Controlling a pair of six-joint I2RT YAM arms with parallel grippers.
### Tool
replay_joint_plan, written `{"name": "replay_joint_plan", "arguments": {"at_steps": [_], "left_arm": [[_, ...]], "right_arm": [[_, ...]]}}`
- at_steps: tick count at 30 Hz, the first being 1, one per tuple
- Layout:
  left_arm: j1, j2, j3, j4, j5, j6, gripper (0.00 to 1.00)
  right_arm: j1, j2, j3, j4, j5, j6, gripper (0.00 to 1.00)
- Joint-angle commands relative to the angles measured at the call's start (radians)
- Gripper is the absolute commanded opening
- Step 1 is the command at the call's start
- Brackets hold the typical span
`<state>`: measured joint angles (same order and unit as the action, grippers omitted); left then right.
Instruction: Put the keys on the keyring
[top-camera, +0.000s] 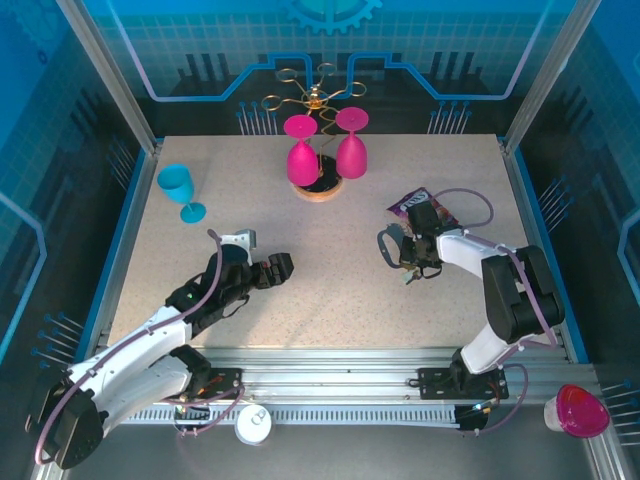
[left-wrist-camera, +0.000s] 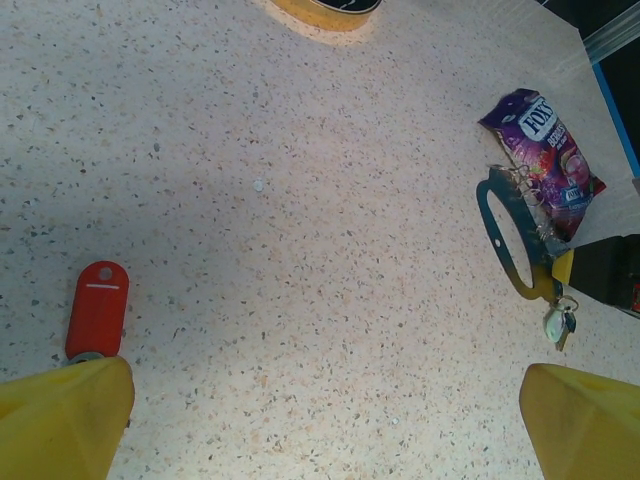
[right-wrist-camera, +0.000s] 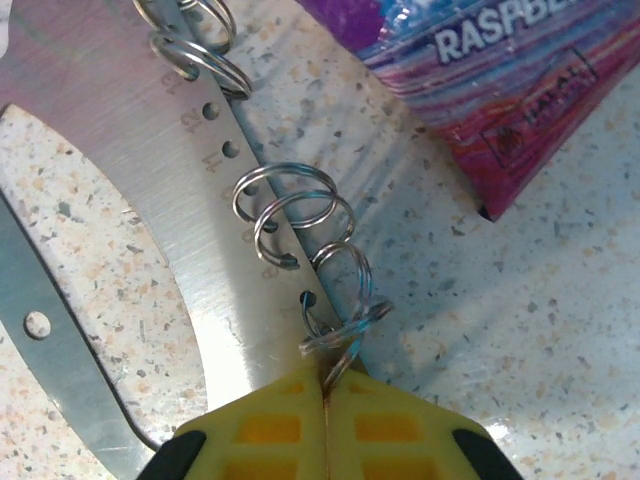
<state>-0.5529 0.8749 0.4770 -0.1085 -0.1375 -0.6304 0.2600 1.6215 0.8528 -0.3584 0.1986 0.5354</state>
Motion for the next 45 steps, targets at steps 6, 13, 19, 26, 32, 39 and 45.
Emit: {"name": "replay_joint_plan", "arguments": {"at_steps": [6, 13, 19, 26, 32, 39, 45], "left_arm": [[-0.007, -0.010, 0.020, 0.002, -0.008, -0.002, 0.99], [-0.006, 0.002, 0.026, 0.019, 0.006, 0.013, 0.99], [-0.008, 0.030, 0.032, 0.037, 0.028, 0.008, 0.99], [-0.011, 0.067, 0.046, 0.090, 0.060, -0.032, 0.99], [-0.110, 0.245, 0.114, 0.177, 0.084, -0.046, 0.92], [-0.172, 0.635, 0.401, 0.135, 0.160, -0.022, 0.80], [-0.177, 0.889, 0.625, 0.012, 0.238, 0.005, 0.58]], "right_arm": [[0.095, -0.070, -0.045, -0.069, -0.071, -0.049, 0.00], [0.250, -0.143, -0.102, -0.111, -0.105, -0.018, 0.00], [0.351, -0.191, -0.144, -0.141, -0.130, 0.018, 0.17], [0.305, -0.274, -0.056, -0.199, -0.037, -0.115, 0.48], [0.222, -0.256, 0.022, -0.217, -0.072, -0.149, 0.48], [0.208, -0.396, -0.066, -0.198, -0.084, -0.068, 0.46], [0.211, -0.564, -0.205, -0.146, -0.147, 0.024, 0.45]]}}
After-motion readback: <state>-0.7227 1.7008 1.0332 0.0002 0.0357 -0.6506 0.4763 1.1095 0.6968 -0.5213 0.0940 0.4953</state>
